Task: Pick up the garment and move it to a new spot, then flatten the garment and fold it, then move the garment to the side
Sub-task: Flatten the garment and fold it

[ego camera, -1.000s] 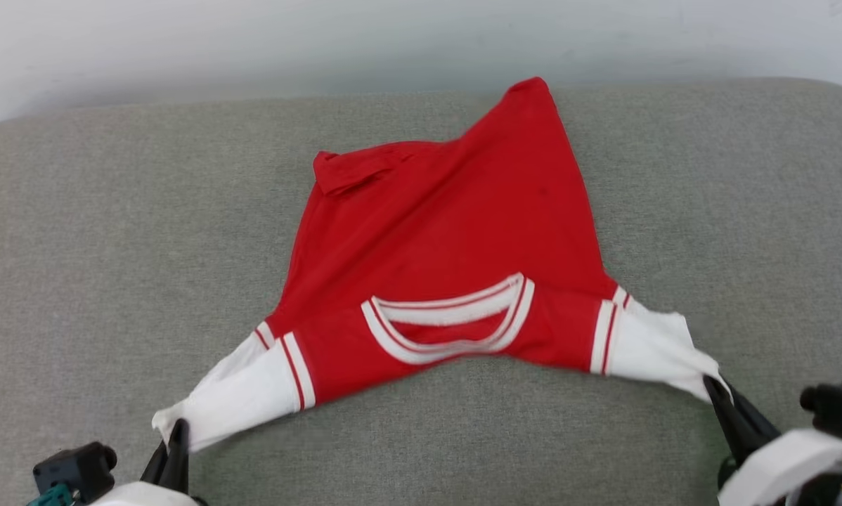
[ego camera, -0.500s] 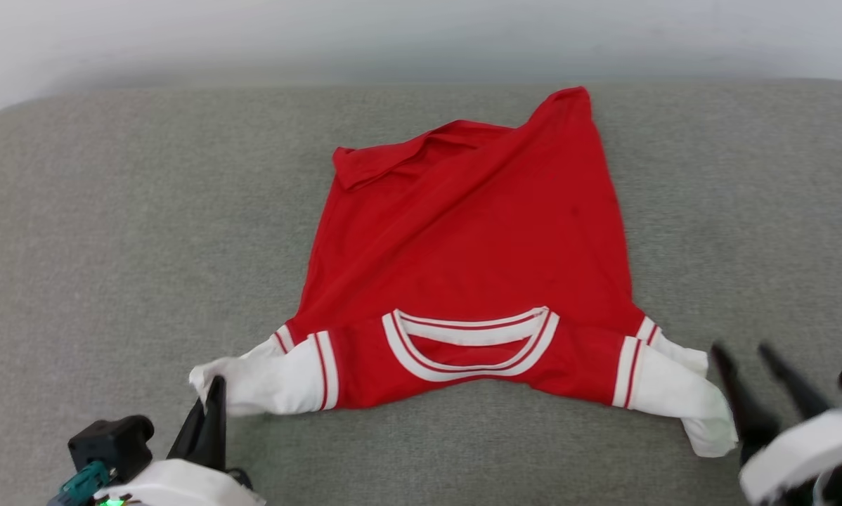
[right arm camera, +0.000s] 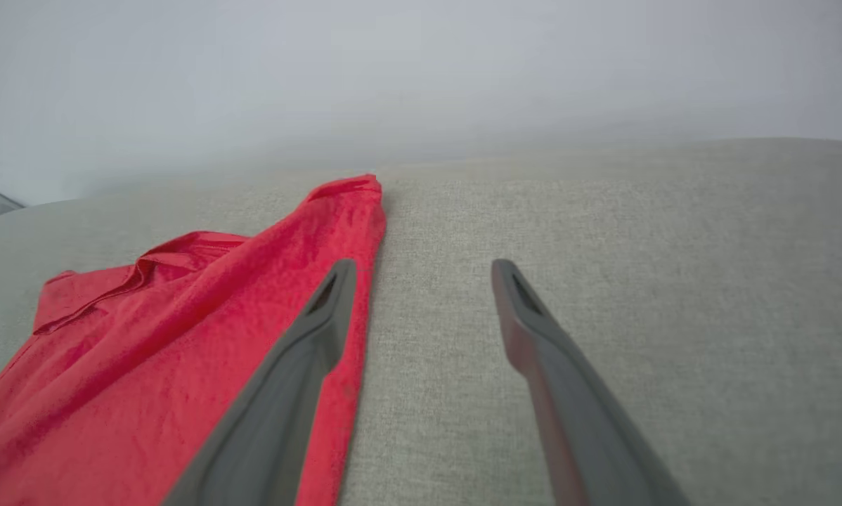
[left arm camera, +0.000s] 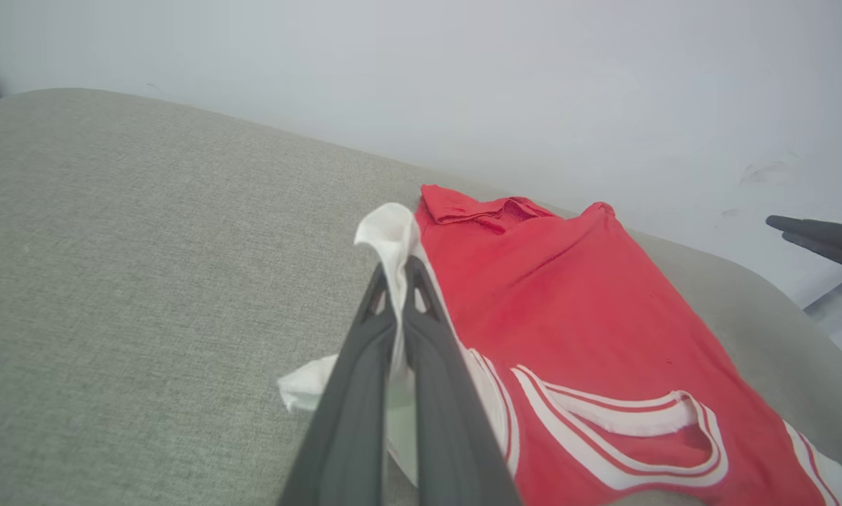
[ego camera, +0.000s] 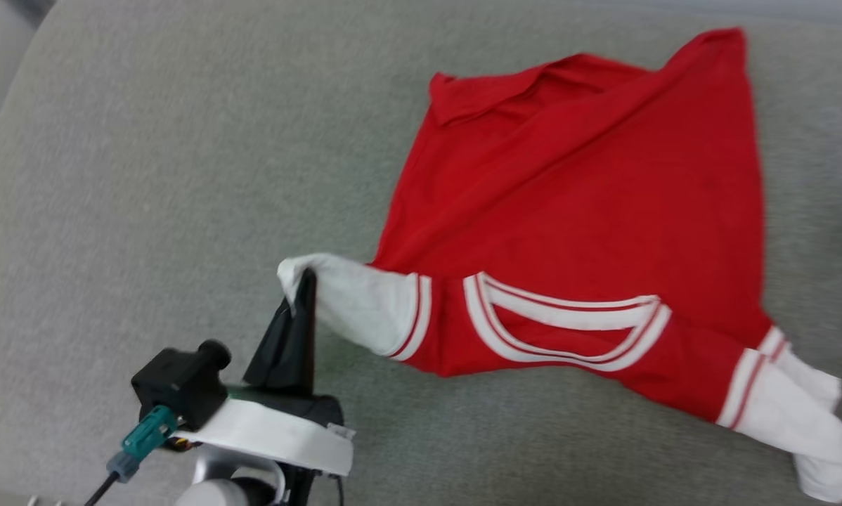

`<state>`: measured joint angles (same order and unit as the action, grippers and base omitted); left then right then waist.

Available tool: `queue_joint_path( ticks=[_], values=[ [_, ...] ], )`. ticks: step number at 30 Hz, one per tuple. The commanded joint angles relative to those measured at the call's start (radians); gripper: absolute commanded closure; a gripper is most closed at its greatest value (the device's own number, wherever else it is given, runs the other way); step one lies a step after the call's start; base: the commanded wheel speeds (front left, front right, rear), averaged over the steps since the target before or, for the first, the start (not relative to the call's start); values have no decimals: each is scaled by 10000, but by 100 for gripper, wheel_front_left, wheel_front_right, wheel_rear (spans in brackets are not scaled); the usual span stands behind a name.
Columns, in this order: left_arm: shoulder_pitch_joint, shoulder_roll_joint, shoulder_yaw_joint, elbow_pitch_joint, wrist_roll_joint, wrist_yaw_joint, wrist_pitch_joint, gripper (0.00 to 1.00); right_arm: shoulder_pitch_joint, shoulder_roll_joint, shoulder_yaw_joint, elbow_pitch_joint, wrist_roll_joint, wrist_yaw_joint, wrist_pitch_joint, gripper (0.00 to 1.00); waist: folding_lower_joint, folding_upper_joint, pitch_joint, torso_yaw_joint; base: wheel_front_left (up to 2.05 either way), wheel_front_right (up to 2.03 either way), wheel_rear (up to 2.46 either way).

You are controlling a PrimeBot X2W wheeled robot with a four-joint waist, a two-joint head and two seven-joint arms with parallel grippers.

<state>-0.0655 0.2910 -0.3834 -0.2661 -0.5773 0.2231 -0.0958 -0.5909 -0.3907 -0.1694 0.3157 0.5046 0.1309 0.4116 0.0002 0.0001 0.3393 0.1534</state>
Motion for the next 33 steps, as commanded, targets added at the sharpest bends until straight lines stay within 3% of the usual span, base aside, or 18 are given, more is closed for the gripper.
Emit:
queue_joint_path(
  ticks=[1,10,20,21,22,23,26,33],
  values=[
    [-442,-199,-180,18,124,-153,-186,100,-902,-355,6,538,-130,-4,749,0,-2,-1,1126,1072,0,0,0],
    [-1291,-698,-694,185,347,-568,-682,100,-3874,-1048,434,1870,-674,-4,3586,0,-2,-1,2582,1887,0,0,0],
    [-1796,-921,-862,665,285,-847,-916,100,-4411,-768,741,3039,-986,-5,5396,0,-2,-1,3110,2085,0,0,0],
    [-1836,-934,-865,719,275,-870,-923,100,-4380,-695,652,3222,-996,-5,5636,7,-2,-1,3095,2087,0,0,0],
    [-1871,-943,-870,773,270,-880,-929,100,-4329,-604,565,3353,-1034,-8,5867,85,-2,-1,3070,2089,0,0,0],
    [-1895,-955,-881,833,250,-891,-943,100,-4278,-554,522,3430,-1133,-8,6064,100,-2,-1,3026,2091,0,0,0],
    [-1859,-930,-864,1002,203,-906,-953,100,-4351,-501,473,3244,-1273,-5,6017,100,-2,-1,2848,2024,0,0,0],
    [-1495,-611,-556,1430,7,-799,-895,100,-4470,-1125,915,2223,-1347,-5,5804,100,-2,-1,2050,1424,0,0,0]
  ],
)
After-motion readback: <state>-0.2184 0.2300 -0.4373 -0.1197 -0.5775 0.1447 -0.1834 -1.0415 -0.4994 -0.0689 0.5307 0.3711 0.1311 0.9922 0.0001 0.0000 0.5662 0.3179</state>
